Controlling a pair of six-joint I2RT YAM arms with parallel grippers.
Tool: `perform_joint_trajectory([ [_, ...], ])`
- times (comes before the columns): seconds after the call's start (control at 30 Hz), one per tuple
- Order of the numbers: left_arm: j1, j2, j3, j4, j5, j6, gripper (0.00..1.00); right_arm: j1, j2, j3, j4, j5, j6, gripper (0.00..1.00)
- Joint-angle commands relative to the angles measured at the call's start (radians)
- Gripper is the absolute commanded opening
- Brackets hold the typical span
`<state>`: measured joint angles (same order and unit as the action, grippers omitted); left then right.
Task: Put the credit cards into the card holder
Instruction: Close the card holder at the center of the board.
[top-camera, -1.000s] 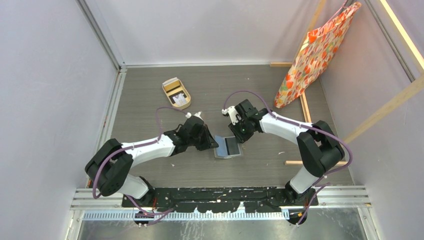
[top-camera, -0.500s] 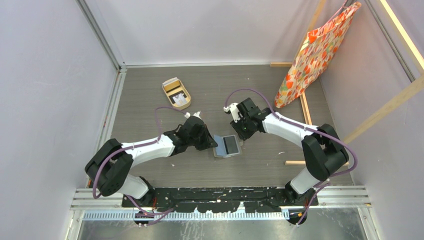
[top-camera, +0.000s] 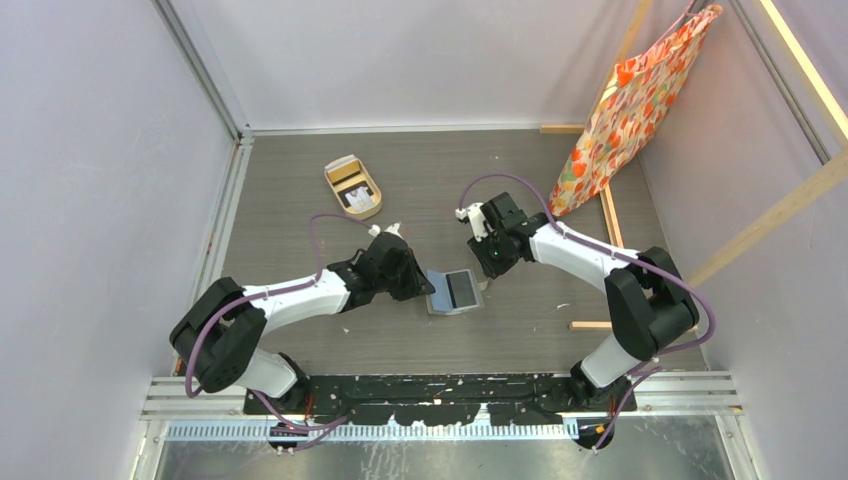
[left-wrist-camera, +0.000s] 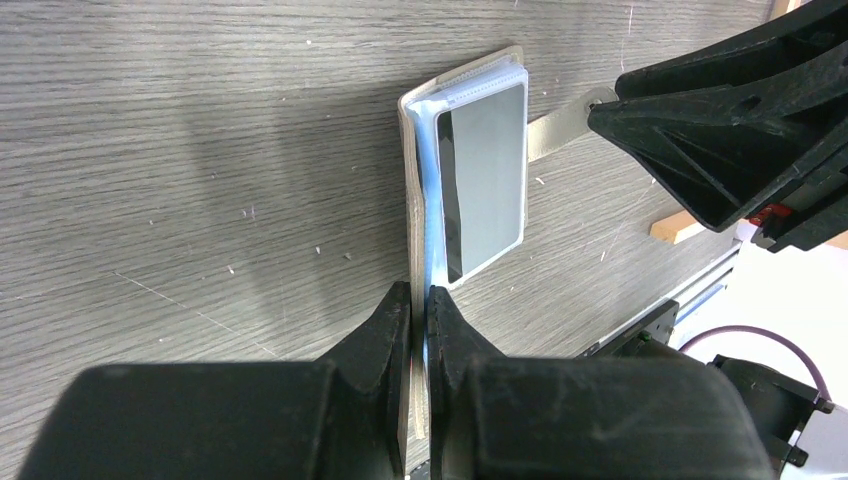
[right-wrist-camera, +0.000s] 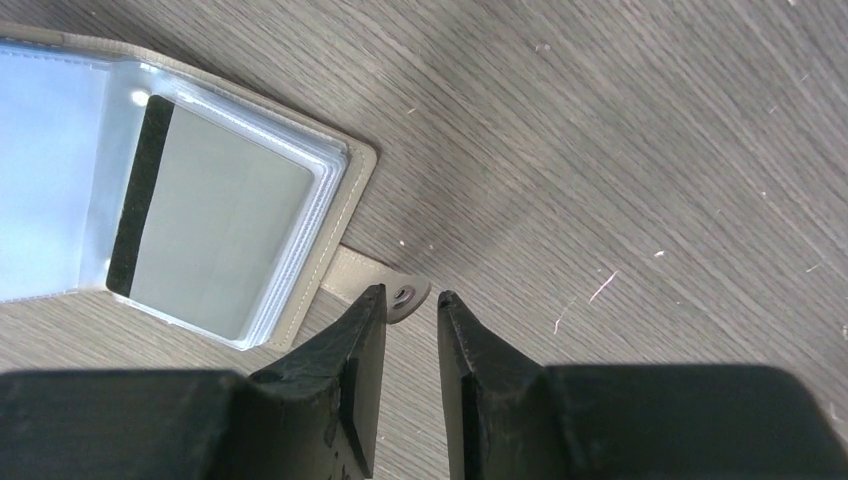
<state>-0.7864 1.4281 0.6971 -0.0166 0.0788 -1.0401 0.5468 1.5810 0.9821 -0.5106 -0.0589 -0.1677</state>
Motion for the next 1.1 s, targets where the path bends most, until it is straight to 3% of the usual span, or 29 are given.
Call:
perform_joint_trajectory([
  [0.0, -0.004, -0.043, 0.001, 0.043, -0.022, 0.009, 0.0, -0.026, -0.034, 0.017, -0.022, -0.07, 0.039, 0.3],
  [0.47, -0.004, -0.046, 0.002, 0.042, -0.027, 0.013, 0.0, -0.061, -0.02, 0.021, -0.043, -0.156, 0.08, 0.24],
  [0.83, -0.004, -0.039, 0.004, 0.055, -0.012, 0.018, 0.0, -0.076, -0.019, 0.026, -0.047, -0.168, 0.069, 0.04],
  [1.07, -0.003, -0.007, 0.019, 0.09, 0.035, 0.022, 0.01, -0.126, -0.036, 0.037, -0.067, -0.332, 0.059, 0.01],
])
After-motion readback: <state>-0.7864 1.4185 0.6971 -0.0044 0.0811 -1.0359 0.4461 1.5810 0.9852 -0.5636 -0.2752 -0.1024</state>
